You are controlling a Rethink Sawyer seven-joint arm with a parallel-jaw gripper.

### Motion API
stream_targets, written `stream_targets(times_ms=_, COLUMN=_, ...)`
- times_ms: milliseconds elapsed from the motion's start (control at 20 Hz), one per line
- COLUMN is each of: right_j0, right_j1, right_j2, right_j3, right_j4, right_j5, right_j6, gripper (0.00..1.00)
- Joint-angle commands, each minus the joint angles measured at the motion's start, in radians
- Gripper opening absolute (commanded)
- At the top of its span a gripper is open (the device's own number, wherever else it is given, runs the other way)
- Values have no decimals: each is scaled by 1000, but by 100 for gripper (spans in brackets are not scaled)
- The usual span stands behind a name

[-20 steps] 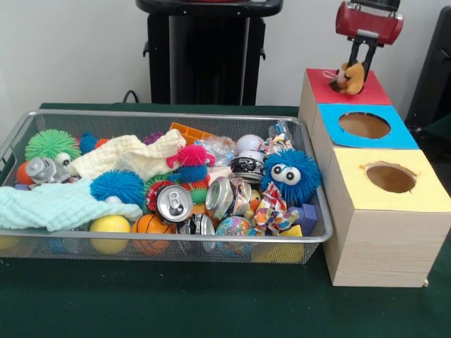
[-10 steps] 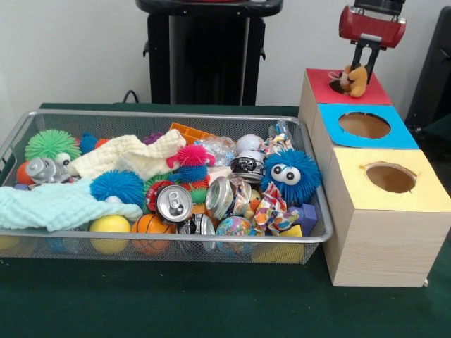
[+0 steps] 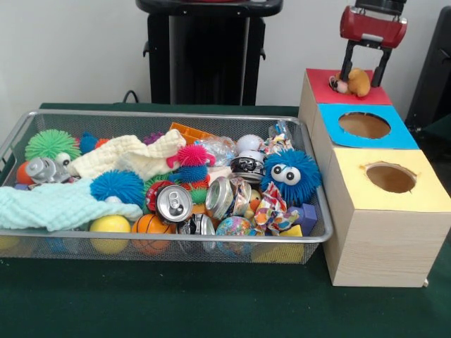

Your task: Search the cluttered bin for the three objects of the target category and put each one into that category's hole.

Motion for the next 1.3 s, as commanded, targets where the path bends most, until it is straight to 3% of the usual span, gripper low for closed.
stream_targets(times_ms=50, right_j0=54, right_j1=34, right_j2=7, right_j3=-59, right_j4=61, right_j5=54, right_j6=240, gripper=100)
stream_targets(times_ms=700, right_j0=75, right_j1=21, right_j2=-20, right_j3=-59, right_j4=64, right_j5=58, right_j6=230, gripper=100)
stream_targets(times_ms=1300, right_j0=-105, right_j1=28, right_j2=128, right_j3=0, right_j4=-59, right_j5=-123, right_j6=212, gripper=100)
